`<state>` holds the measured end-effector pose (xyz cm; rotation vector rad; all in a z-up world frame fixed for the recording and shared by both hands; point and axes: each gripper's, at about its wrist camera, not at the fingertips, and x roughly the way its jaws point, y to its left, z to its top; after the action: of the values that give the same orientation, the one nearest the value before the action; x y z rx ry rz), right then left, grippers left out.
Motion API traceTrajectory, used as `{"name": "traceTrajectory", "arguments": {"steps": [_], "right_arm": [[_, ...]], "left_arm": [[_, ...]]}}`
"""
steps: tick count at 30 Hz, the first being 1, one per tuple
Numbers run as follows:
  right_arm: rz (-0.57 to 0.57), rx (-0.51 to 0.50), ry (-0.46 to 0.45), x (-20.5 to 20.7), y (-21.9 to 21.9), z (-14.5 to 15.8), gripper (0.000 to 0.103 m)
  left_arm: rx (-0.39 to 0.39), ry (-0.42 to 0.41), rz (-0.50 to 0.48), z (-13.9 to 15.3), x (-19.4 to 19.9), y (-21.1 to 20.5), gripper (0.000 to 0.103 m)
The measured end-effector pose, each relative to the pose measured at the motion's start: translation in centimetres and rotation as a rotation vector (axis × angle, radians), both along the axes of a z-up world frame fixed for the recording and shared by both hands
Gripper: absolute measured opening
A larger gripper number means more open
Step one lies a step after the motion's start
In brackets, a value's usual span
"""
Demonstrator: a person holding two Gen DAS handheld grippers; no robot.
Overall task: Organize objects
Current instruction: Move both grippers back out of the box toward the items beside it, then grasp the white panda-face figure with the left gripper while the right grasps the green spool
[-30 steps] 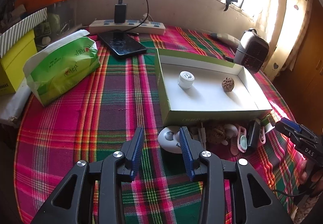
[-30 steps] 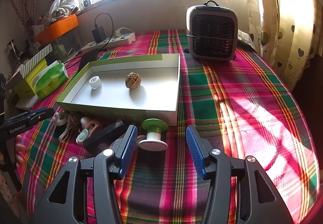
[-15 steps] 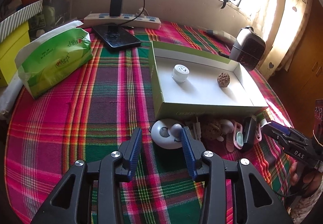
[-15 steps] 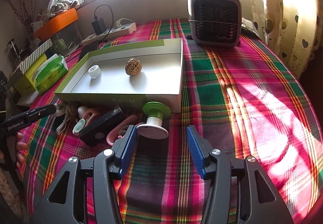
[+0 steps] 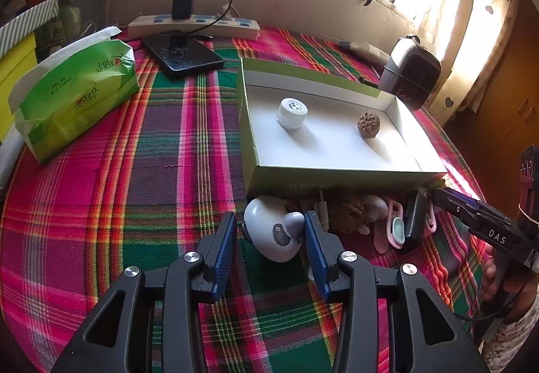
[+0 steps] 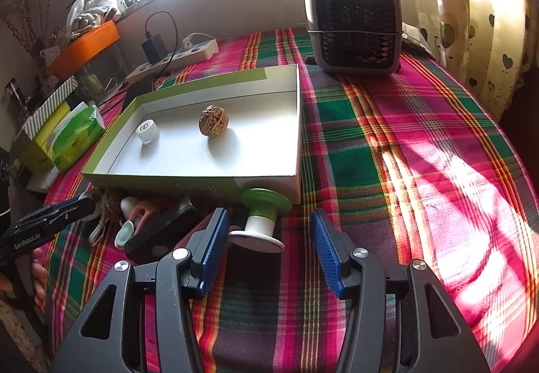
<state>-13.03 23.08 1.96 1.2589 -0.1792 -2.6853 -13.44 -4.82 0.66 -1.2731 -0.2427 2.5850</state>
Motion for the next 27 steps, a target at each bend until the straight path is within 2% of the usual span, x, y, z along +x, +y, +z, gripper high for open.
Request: {"name": "traceTrajectory", "arguments": {"steps": [9, 17, 27], "right_arm": [[-0.019, 0.005, -0.009, -0.02, 0.54, -0.43, 0.051], [-0.005, 0.032, -0.008, -0.22, 0.32, -0.55, 0.036], [-0.004, 0.039, -0.007, -0.03, 0.31, -0.55, 0.035]], "left_arm": [[0.012, 0.008, 0.007, -0.02, -0.19, 0.04, 0.038], [0.033, 0.0, 0.018, -0.16, -0.43, -0.37, 0.037], [0.027, 0.0, 0.038, -0.03, -0.09, -0.39, 0.036]]}}
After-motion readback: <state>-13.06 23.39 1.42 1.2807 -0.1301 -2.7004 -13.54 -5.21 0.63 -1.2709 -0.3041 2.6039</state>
